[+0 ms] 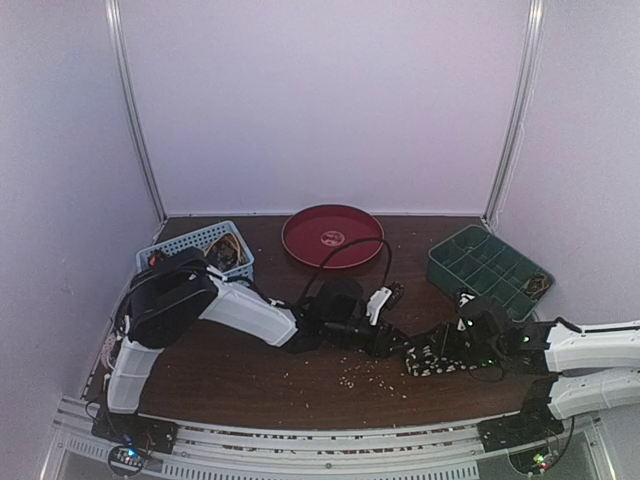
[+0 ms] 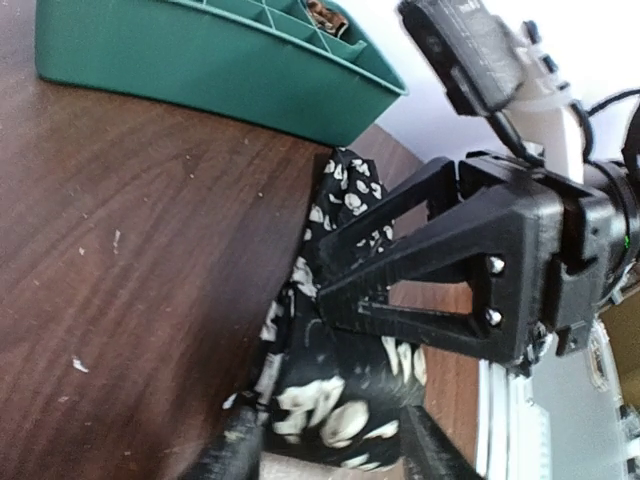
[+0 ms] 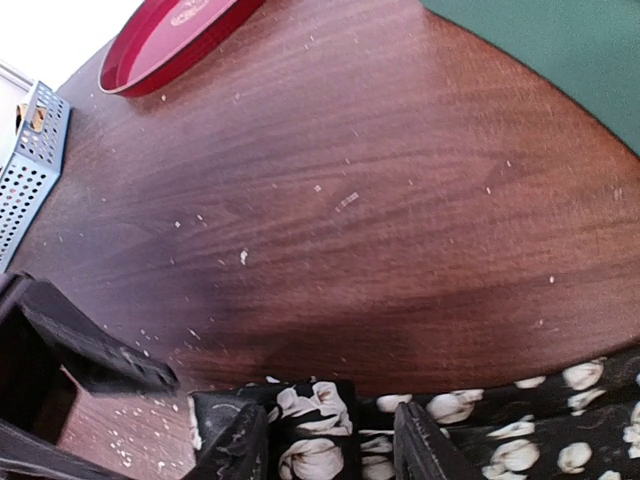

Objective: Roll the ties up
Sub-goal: Roll the tie at the center of the board.

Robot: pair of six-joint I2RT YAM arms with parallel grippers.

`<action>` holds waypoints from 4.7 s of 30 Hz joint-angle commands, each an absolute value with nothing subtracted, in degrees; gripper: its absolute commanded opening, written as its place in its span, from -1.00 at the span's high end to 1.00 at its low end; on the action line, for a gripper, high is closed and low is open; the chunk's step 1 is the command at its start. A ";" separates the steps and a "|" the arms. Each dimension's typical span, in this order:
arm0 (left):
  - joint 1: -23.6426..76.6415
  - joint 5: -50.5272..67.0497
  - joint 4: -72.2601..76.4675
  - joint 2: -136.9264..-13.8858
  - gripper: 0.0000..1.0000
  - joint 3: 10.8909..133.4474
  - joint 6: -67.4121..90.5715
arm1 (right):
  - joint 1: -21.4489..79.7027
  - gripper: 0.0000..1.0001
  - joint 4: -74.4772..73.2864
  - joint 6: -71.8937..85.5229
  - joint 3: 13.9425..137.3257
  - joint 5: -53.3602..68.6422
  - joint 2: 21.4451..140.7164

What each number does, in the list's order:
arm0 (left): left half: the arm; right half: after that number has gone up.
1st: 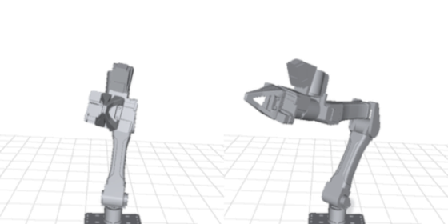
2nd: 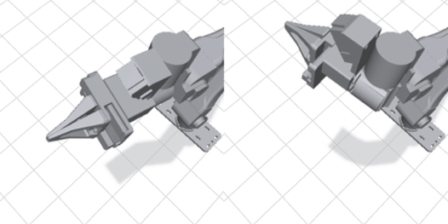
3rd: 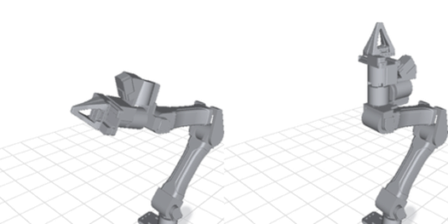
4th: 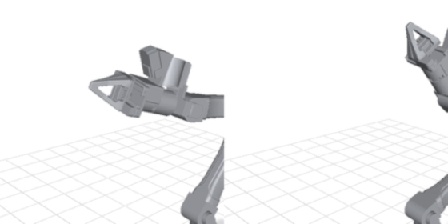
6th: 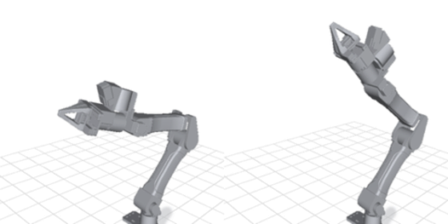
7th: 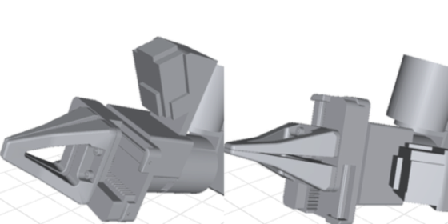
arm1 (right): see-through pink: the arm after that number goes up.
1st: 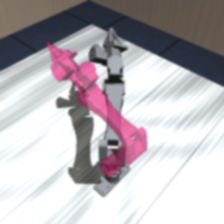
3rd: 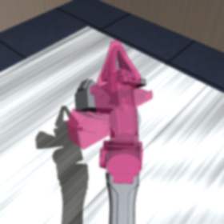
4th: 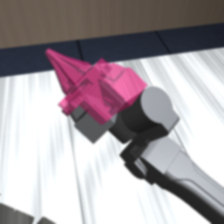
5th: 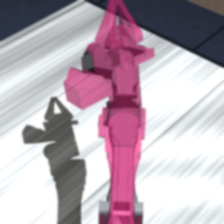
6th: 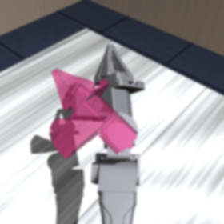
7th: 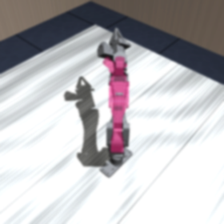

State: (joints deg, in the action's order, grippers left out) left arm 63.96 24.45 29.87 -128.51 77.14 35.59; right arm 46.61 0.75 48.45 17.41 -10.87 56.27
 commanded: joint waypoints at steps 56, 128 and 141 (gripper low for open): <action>70.48 20.46 8.23 -133.46 0.08 91.06 5.52 | 44.65 0.18 2.55 50.23 12.98 -6.74 53.61; 61.17 12.35 10.67 -106.91 -0.47 56.13 -1.67 | 47.31 0.23 35.06 61.33 22.06 21.71 86.82; 59.66 2.82 31.18 -98.35 0.74 41.63 19.68 | 48.34 0.29 36.41 62.84 21.41 19.72 86.65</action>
State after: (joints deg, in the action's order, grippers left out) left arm 60.36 6.17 21.32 -99.31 42.61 10.66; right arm 47.94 34.50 61.52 22.50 19.57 86.26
